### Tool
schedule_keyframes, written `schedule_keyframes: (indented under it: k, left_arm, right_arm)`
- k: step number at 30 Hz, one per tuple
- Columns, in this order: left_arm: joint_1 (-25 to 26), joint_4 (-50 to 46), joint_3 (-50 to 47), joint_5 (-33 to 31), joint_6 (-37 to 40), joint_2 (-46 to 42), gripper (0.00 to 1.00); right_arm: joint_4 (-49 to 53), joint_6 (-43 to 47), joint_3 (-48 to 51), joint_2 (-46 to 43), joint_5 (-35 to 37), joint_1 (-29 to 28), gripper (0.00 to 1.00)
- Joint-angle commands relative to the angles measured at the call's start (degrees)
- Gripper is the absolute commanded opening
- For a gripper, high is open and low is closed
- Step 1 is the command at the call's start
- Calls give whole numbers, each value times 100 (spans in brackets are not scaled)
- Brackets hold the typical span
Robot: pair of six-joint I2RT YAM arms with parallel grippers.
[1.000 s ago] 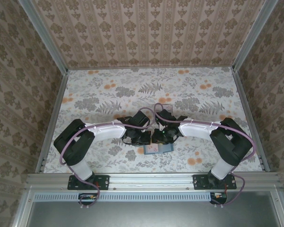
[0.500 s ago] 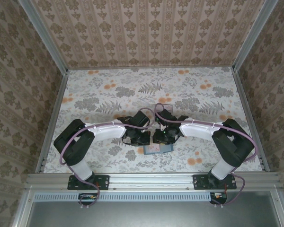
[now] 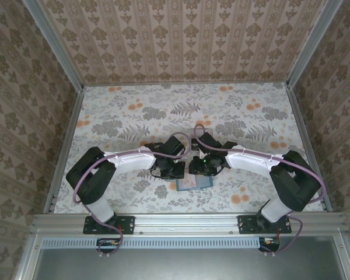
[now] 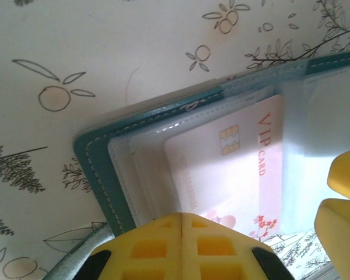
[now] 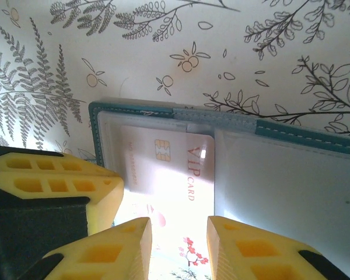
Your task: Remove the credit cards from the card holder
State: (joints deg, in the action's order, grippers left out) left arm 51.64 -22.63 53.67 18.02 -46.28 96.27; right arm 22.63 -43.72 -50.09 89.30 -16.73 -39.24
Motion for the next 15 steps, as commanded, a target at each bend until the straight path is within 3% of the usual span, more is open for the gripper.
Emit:
schedule_keyframes:
  k: [1,15]
  left_arm:
    - [71,-99,168,-19,76,-176,0]
    - [136,64,115,96,53,164,0]
  right_arm:
    - [29,-31,99,-140,-38,65,32]
    - [-250,-29,253,92,-312,154,30]
